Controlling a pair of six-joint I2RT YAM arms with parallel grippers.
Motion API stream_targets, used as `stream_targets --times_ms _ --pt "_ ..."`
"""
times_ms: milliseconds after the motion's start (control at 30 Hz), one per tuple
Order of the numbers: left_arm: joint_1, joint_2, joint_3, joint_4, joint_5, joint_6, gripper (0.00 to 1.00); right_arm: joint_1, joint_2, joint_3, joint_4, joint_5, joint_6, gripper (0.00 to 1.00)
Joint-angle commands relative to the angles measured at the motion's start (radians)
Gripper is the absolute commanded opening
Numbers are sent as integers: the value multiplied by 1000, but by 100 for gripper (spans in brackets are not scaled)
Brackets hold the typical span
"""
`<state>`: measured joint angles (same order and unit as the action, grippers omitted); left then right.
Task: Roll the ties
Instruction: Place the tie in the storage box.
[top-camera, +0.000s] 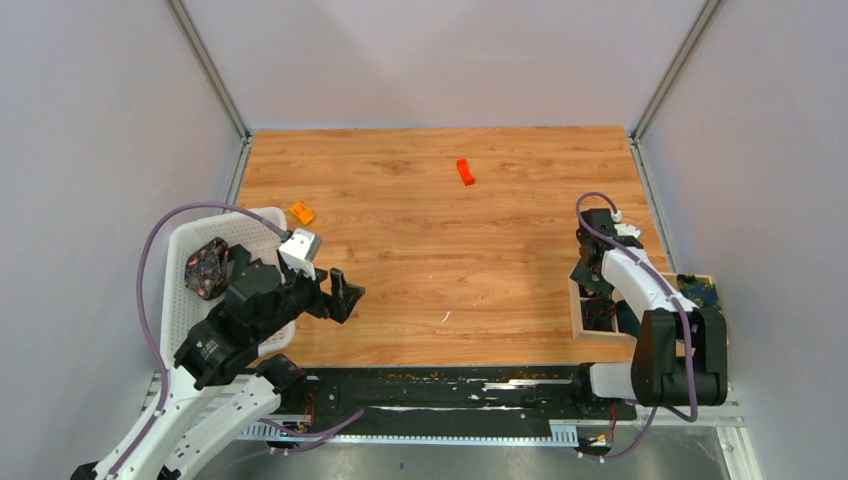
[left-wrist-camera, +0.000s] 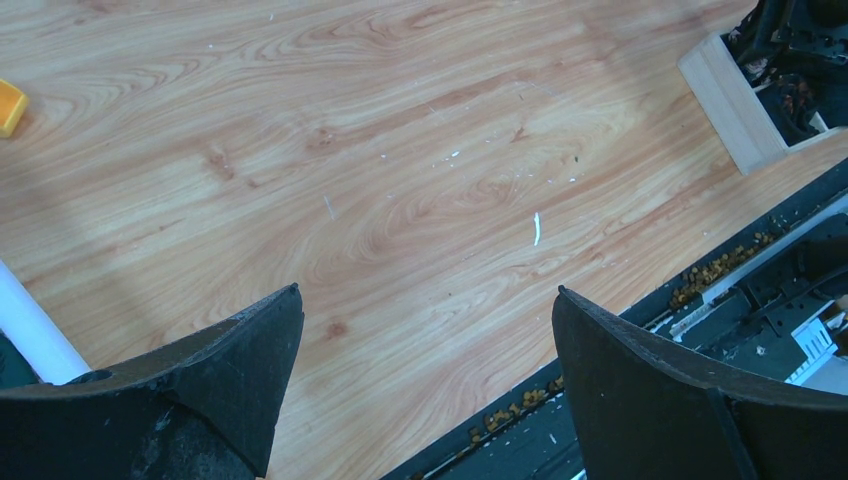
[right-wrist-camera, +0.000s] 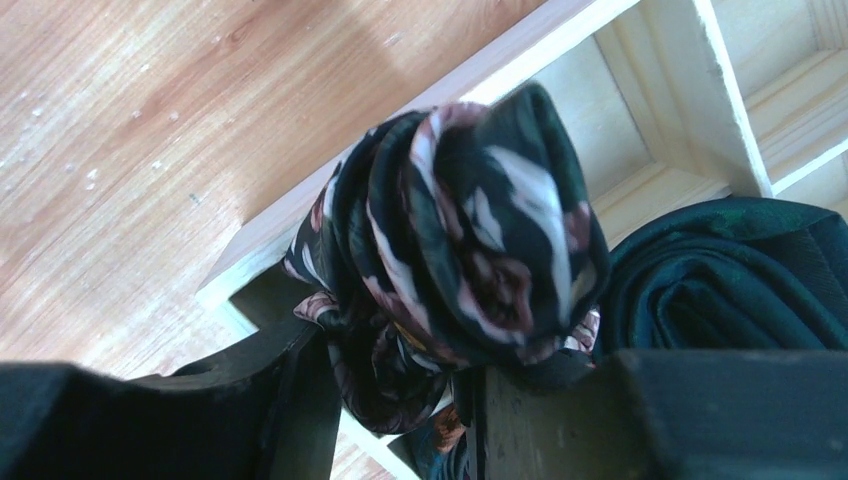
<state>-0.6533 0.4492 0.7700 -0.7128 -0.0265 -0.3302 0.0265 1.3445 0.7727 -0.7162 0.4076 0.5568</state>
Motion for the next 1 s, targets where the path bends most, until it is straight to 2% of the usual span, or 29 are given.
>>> stream_targets --times_ms 0,233,467,867,967 --pt "-3 -15 -4 43 10 24 100 12 -53 33 9 -129 29 46" --pt "-2 -20 -6 45 9 23 100 21 -145 78 -70 -152 14 58" --pt "-2 -21 -6 45 10 25 100 21 -222 103 -125 -168 -5 64" --pt "-3 -21 -5 44 1 22 100 19 -322 228 -133 -135 -47 59" --pt "-3 -22 -5 44 -1 22 100 14 -333 213 -91 -58 -60 52"
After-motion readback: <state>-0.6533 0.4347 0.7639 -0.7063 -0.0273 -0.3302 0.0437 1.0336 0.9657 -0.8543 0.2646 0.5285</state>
